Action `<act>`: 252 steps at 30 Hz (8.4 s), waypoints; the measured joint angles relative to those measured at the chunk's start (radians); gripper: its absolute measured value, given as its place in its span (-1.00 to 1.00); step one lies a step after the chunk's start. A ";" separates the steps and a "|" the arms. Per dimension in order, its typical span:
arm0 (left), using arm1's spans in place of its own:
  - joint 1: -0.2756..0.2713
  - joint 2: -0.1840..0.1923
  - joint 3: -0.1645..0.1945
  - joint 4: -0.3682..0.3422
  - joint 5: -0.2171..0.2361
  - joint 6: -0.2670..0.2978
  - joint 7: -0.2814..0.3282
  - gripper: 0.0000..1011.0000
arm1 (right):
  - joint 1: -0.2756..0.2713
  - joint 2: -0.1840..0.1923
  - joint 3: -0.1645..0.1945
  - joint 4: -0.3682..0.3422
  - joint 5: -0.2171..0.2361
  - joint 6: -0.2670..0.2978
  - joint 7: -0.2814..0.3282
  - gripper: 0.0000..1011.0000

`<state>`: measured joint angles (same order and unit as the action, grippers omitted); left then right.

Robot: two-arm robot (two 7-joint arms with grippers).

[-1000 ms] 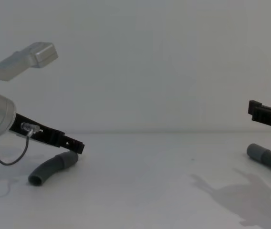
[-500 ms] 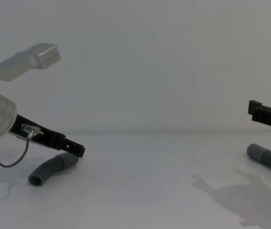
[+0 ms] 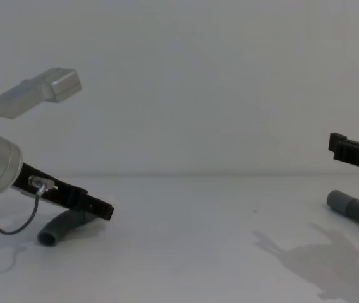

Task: Use both hands to pick up one end of the pipe from the table, align the ends, and insert them.

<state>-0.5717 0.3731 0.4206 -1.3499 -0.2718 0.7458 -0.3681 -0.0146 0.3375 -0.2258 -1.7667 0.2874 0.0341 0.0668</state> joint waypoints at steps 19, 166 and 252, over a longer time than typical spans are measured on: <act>0.025 -0.002 -0.012 -0.011 0.009 -0.001 0.007 0.98 | 0.000 0.000 0.000 0.000 0.000 0.000 0.000 0.98; 0.032 -0.002 -0.015 -0.014 0.011 -0.002 0.009 -0.38 | 0.439 0.033 -0.014 0.353 0.083 0.633 0.186 0.98; 0.032 -0.002 -0.015 -0.013 0.011 -0.002 0.009 -0.38 | 0.483 0.075 -0.070 0.415 0.003 0.717 0.230 -0.60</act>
<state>-0.5395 0.3714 0.4052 -1.3634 -0.2605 0.7435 -0.3595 0.4686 0.4126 -0.2954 -1.3513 0.2906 0.7507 0.2967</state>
